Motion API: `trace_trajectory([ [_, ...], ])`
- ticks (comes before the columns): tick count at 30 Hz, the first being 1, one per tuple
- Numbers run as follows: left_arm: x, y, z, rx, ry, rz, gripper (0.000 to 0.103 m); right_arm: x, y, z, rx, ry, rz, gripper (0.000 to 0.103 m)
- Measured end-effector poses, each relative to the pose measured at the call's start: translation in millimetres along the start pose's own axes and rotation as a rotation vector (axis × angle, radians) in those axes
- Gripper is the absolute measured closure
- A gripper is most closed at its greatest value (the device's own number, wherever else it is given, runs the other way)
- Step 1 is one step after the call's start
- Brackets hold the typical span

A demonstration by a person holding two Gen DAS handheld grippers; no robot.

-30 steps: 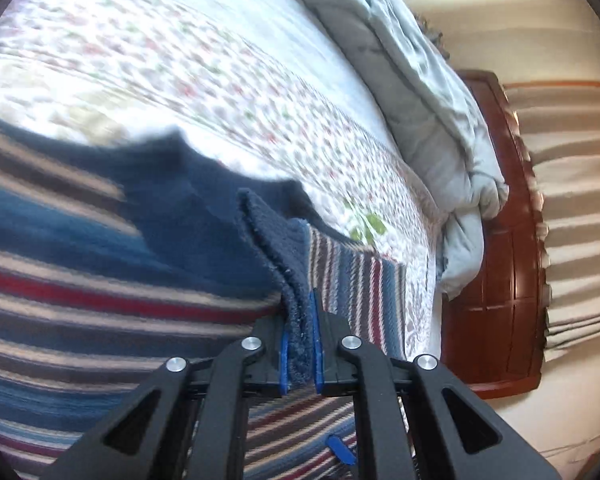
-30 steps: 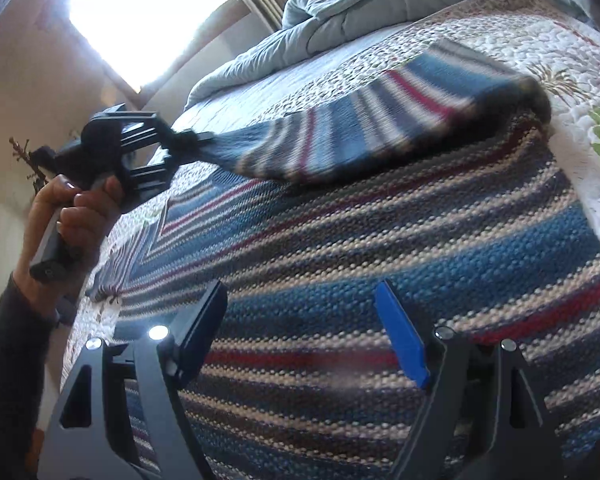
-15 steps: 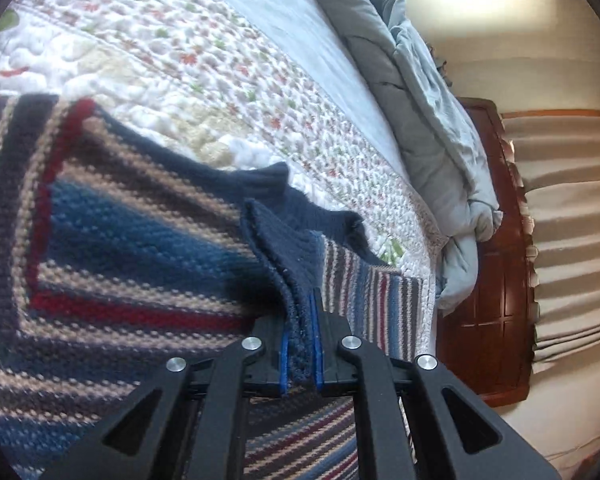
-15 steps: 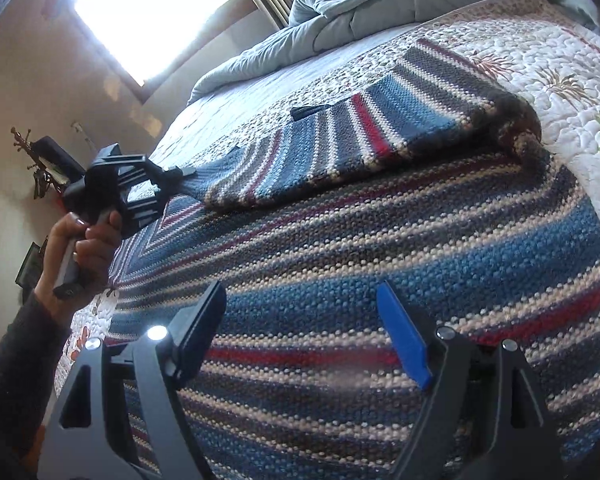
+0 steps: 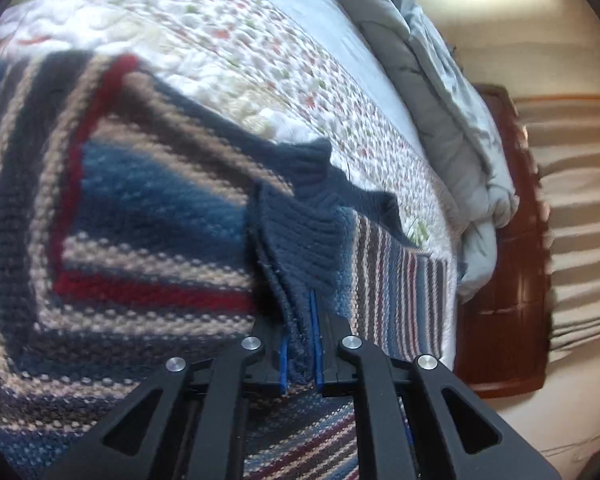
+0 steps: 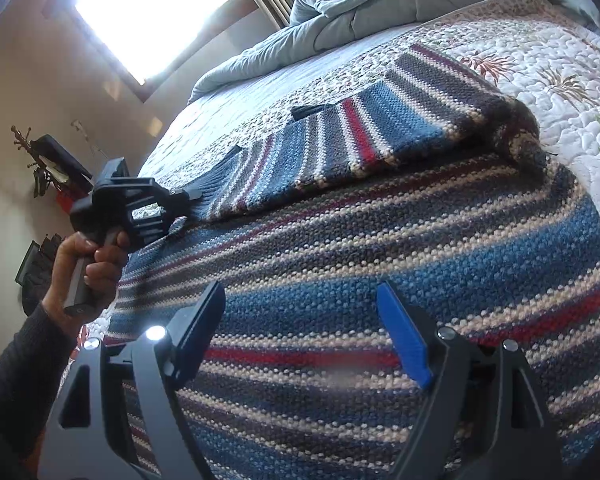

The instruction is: Fold small clothes

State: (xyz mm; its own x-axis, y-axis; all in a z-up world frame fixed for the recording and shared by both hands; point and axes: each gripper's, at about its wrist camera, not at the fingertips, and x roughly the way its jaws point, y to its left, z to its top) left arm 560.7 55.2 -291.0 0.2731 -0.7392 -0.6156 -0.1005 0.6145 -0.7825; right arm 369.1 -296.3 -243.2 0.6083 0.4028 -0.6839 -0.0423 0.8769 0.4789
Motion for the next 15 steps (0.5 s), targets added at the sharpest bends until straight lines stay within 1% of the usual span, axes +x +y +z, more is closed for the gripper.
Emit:
trace_trajectory([
  [3,-5,-2,-3,0.008,-0.011,0.007,0.094,-5,-2,3,-0.002,-0.007,0.017,0.025],
  [5,-12,-8,-7,0.039,-0.022,0.015,0.094,-10,-5,5,-0.001,-0.015,0.028,0.025],
  [9,-27,-16,-14,0.048,-0.059,-0.012,0.094,-8,-11,4,0.015,-0.011,0.009,0.025],
  [11,-29,-15,-17,0.04,-0.074,-0.023,0.094,-4,-10,4,0.001,-0.01,-0.006,0.025],
  [13,-22,-5,-19,0.017,-0.053,0.002,0.094,-1,-7,3,-0.022,-0.008,-0.02,0.024],
  [15,-12,11,-24,-0.026,-0.028,0.03,0.094,1,-5,3,-0.035,-0.007,-0.026,0.024],
])
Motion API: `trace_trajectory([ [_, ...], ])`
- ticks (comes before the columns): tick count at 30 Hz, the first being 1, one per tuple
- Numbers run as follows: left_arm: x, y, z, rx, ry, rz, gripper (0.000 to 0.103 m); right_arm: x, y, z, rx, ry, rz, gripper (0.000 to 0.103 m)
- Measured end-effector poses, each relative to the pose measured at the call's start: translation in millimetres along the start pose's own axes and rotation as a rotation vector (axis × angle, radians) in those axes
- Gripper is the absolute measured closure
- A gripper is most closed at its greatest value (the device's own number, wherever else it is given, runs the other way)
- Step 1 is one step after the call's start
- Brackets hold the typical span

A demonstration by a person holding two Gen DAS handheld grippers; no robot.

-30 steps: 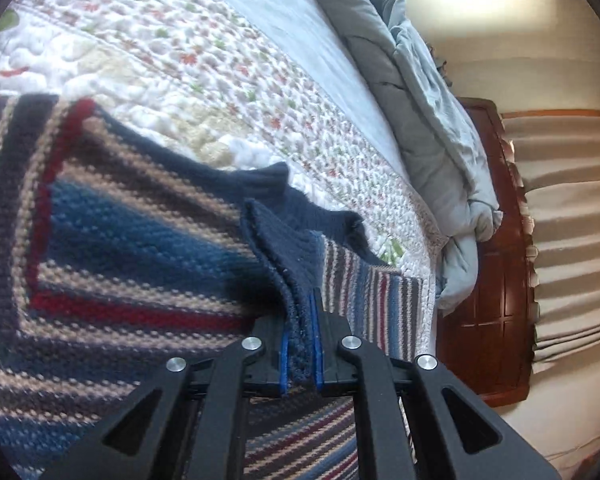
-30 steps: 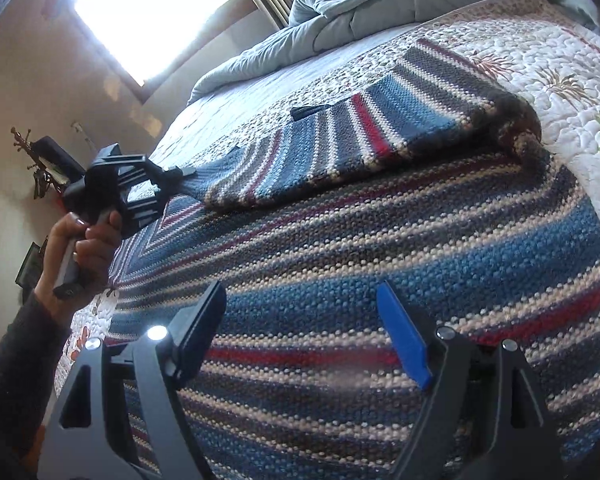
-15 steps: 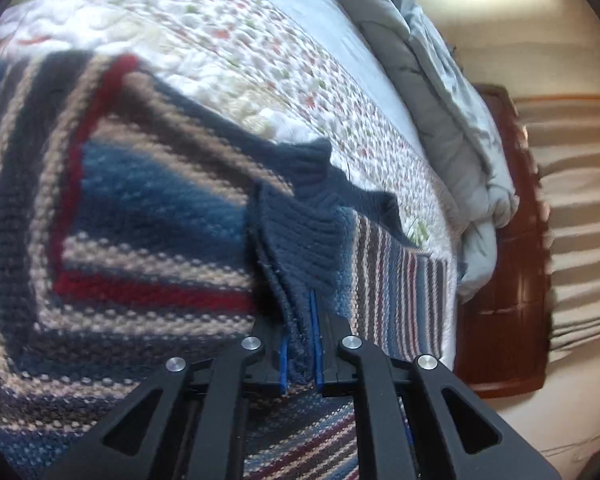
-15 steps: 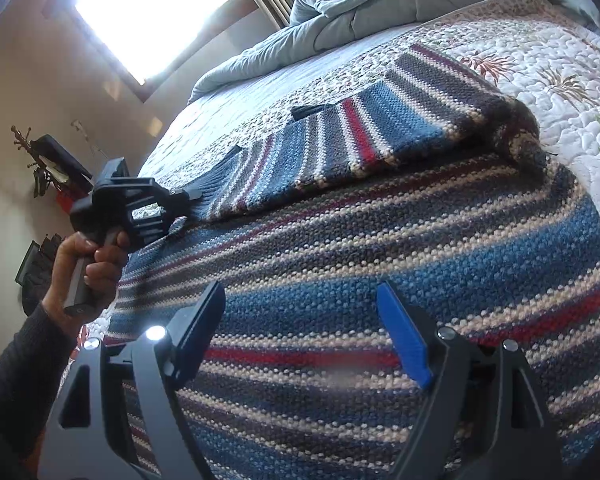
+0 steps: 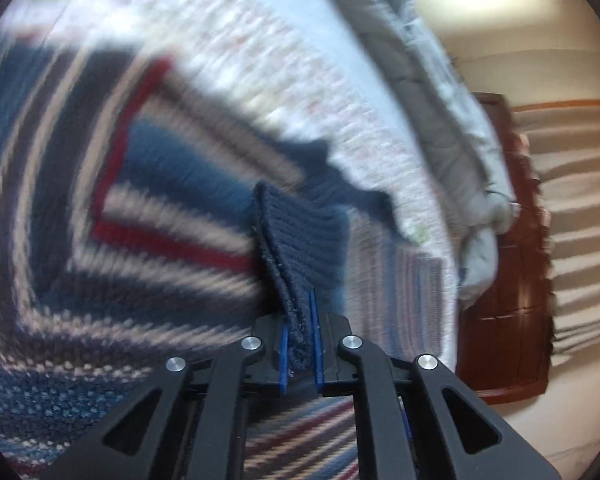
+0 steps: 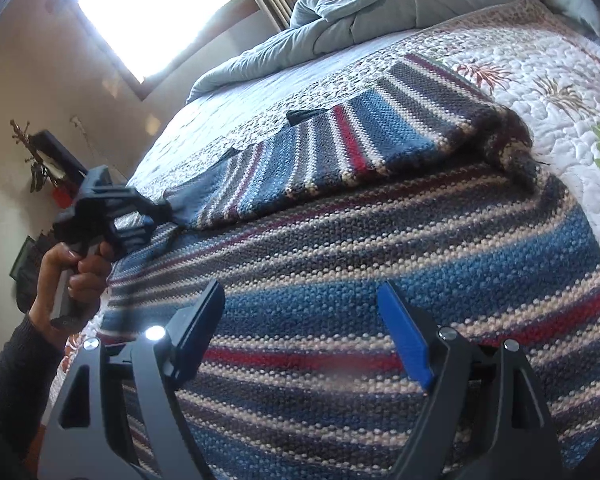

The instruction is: Fold small clothes

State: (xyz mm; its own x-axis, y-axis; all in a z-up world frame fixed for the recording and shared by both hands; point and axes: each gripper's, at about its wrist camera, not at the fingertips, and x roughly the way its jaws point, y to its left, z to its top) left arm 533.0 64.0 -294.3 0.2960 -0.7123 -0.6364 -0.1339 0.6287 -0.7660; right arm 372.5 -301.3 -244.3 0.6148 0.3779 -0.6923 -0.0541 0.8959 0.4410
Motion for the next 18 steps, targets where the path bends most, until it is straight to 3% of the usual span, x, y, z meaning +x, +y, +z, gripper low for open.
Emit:
trace_trajectory([
  [4,-8,7,-7,-0.026,-0.015,-0.028,0.092,-8,0,2,-0.001,-0.008,0.011,0.024],
  [6,-16,-2,-15,0.005,-0.014,-0.023,0.073,-21,4,14,-0.037,-0.046,0.029,0.024],
  [8,-33,-19,-27,0.075,-0.043,0.007,0.033,-30,1,33,-0.045,-0.08,0.018,0.024],
  [10,-58,-31,-46,0.138,-0.108,0.052,0.018,-29,-5,61,-0.043,-0.084,0.004,0.024],
  [13,-94,-36,-81,0.195,-0.196,0.145,0.011,-1,-27,107,-0.007,-0.024,-0.012,0.023],
  [17,-136,-16,-130,0.213,-0.354,0.382,0.006,50,-59,115,0.08,0.154,-0.103,0.022],
  [18,-142,-12,-135,0.201,-0.376,0.417,0.006,54,-60,113,0.086,0.165,-0.115,0.024],
])
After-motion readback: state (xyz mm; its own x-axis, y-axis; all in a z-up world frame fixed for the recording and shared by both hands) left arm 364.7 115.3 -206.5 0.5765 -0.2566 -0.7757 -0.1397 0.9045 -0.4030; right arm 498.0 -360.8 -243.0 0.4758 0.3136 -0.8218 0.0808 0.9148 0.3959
